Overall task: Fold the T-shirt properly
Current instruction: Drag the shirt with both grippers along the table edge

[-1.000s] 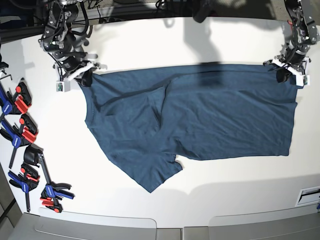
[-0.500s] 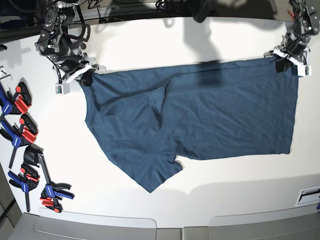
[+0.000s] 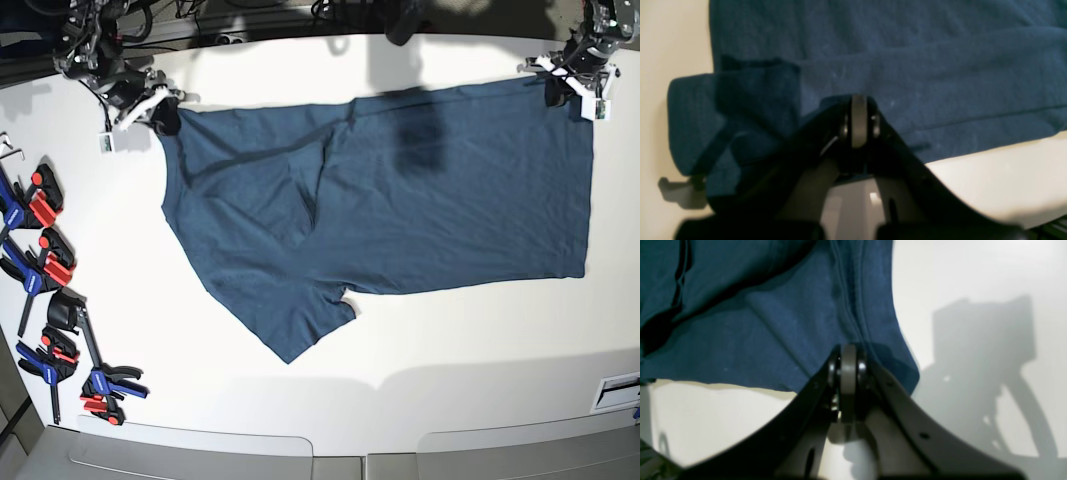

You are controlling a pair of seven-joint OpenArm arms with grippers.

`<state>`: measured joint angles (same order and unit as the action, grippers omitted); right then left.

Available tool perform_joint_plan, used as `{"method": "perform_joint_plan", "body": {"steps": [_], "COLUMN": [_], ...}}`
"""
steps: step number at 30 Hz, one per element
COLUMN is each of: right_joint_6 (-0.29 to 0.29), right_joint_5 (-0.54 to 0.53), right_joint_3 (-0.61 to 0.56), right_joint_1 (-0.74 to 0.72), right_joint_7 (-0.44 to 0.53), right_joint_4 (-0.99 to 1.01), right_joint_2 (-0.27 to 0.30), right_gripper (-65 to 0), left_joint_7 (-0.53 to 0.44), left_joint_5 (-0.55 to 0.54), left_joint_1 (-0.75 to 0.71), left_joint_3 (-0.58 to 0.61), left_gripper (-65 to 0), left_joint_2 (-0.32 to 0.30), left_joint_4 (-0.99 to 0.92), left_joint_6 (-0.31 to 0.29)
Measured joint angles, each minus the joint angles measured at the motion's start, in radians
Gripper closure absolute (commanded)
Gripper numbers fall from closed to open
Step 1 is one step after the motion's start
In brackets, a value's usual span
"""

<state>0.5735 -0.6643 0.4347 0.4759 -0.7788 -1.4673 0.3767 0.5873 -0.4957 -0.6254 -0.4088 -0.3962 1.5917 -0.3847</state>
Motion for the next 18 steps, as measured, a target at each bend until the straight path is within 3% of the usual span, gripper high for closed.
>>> {"method": "perform_joint_plan", "body": {"steps": [10,18], "right_joint_6": [0.023,0.033], "right_joint_5": [-0.179,-0.242], "right_joint_3": [0.121,0.234], "right_joint_1": [0.061,0.084], "right_joint_7": [-0.160,-0.266], "right_joint_4": [0.001,0.004], "right_joint_2": [-0.003,-0.006], "right_gripper": [0.0,0.0], "left_joint_7": [-0.005,0.005], "left_joint_5": [0.044,0.024], "left_joint_1": [-0.001,-0.019], "left_joint_3": [0.000,-0.001], "left_gripper": [0.0,0.0], "left_joint_2": [0.000,0.000], "left_joint_4": [0.004,0.007], "left_joint_6": [-0.005,-0.005]}}
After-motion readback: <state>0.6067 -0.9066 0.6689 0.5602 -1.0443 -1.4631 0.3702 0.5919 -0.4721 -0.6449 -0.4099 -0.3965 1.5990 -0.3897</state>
